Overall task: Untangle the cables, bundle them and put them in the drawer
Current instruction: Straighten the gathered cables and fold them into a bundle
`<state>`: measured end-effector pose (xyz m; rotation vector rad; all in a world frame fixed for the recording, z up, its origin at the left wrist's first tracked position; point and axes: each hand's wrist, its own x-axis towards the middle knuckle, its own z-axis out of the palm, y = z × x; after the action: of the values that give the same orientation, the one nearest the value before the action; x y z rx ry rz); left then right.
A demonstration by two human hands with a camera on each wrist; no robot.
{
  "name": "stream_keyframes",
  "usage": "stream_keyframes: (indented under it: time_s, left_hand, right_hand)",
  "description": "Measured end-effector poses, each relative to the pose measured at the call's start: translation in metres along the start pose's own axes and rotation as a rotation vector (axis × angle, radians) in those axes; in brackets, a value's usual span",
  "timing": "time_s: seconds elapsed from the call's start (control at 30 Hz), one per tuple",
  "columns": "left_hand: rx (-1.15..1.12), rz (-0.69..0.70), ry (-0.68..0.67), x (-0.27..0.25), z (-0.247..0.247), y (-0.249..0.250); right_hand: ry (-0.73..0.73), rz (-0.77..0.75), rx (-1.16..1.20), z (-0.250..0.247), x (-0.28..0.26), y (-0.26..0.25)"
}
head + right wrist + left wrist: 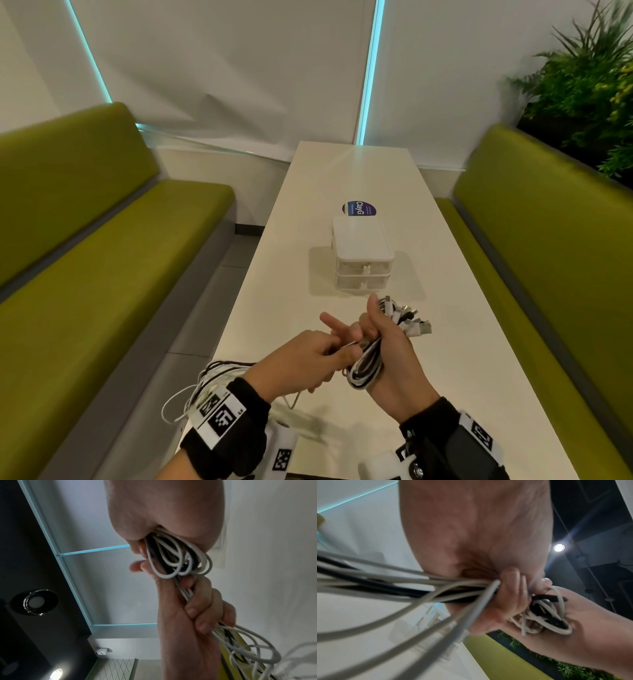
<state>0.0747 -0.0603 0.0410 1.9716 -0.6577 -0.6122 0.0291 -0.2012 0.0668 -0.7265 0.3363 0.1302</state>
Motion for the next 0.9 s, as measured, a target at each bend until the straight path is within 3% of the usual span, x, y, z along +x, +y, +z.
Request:
stream_keyframes:
  time_s: [0.17, 0.43, 0.57, 0.7, 0.9]
  left_hand:
    - [0.078, -0.002, -0.032, -0.002, 0.004, 0.006]
    - [0.283, -0.119, -0.07, -0.001, 0.003, -0.004]
    - [0.537, 0.005, 0.077, 0.004, 0.011, -0.007]
    - [0.511, 0.019, 0.208, 0.003, 0.025, -0.006]
    - [0.456, -0.036, 0.153, 0.005, 0.019, -0.003]
  right_hand:
    - [0.064, -0.029, 0.003, -0.002, 0.0, -0.006]
    - [0.059, -0.075, 0.058, -0.001, 0.007, -0.013]
    - [0.087, -0.121, -0.01, 0.002, 0.015, -0.012]
    - [0.083, -0.14, -0.067, 0.007, 0.018, -0.016]
    - [0.073, -0.123, -0.055, -0.007, 0.017, -0.022]
